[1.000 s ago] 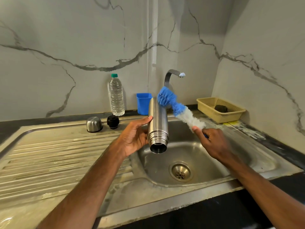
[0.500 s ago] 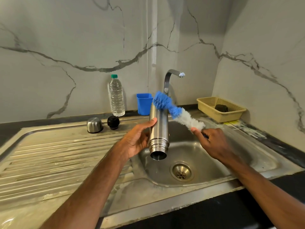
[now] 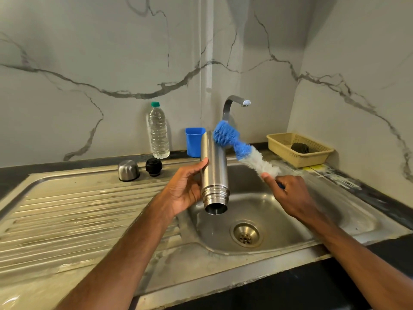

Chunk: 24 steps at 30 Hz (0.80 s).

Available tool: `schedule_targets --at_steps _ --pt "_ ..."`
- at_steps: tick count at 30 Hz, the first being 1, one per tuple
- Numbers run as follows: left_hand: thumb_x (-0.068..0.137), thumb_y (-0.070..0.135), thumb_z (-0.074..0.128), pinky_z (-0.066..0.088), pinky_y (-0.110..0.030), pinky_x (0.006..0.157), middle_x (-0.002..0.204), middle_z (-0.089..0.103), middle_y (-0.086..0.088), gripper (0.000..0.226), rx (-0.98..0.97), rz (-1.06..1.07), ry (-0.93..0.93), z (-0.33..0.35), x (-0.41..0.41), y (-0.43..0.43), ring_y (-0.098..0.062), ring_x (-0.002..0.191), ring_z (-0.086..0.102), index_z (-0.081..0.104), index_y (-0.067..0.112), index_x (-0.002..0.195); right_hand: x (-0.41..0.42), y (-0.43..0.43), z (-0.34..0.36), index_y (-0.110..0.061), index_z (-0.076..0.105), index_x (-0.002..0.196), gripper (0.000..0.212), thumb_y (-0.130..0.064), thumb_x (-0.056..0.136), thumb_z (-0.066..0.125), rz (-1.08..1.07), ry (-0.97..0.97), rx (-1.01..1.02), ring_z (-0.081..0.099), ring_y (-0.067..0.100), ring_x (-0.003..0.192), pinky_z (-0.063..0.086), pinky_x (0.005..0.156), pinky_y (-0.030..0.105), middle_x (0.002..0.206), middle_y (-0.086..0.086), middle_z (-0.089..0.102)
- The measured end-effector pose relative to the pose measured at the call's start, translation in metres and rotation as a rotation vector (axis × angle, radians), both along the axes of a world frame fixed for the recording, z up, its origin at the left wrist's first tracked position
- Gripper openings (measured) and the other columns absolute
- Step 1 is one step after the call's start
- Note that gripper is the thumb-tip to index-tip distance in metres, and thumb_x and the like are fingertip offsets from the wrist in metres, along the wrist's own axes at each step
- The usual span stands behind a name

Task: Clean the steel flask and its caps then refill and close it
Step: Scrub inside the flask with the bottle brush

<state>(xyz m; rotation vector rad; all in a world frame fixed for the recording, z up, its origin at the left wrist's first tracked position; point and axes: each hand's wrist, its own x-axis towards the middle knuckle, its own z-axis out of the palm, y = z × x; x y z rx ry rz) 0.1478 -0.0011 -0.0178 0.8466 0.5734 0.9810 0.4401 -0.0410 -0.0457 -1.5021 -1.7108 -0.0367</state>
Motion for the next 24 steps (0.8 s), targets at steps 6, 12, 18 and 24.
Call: schedule_targets --at_steps 6,12,18,24 --pt "0.081 0.022 0.078 0.046 -0.052 0.107 0.132 0.058 -0.023 0.07 0.001 0.011 0.021 -0.003 0.0 0.003 -0.037 0.117 0.061 0.051 -0.006 0.139 -0.004 -0.006 0.002 -0.023 0.041 0.046 0.057 -0.046 0.097 0.052 0.068 -0.005 -0.019 0.039 0.008 0.037 0.033 0.045 0.017 0.04 -0.011 0.033" --pt "0.094 0.025 0.068 0.048 -0.054 0.106 0.143 0.051 -0.034 0.062 -0.04 -0.067 -0.073 -0.004 -0.004 0.007 -0.046 0.135 0.049 0.045 -0.002 0.144 -0.001 -0.003 0.001 -0.02 0.045 0.048 0.059 -0.049 0.098 0.051 0.083 -0.001 -0.028 0.037 0.009 0.037 0.031 0.043 0.018 0.04 -0.007 0.037" --pt "0.09 0.024 0.073 0.04 -0.057 0.112 0.141 0.053 -0.032 0.065 -0.038 0.007 -0.136 -0.004 -0.009 0.015 -0.047 0.135 0.05 0.046 -0.001 0.144 -0.003 -0.007 0.002 -0.023 0.045 0.048 0.06 -0.053 0.099 0.049 0.117 -0.018 -0.014 0.04 0.008 0.038 0.036 0.047 0.018 0.04 -0.011 0.034" --pt "0.083 0.022 0.081 0.033 -0.059 0.117 0.147 0.05 -0.028 0.073 -0.063 0.092 -0.229 -0.001 -0.019 0.022 -0.045 0.138 0.046 0.049 0.0 0.144 -0.002 -0.007 -0.003 -0.023 0.045 0.047 0.062 -0.057 0.099 0.05 0.175 -0.053 0.01 0.037 0.01 0.036 0.029 0.043 0.019 0.039 -0.01 0.034"
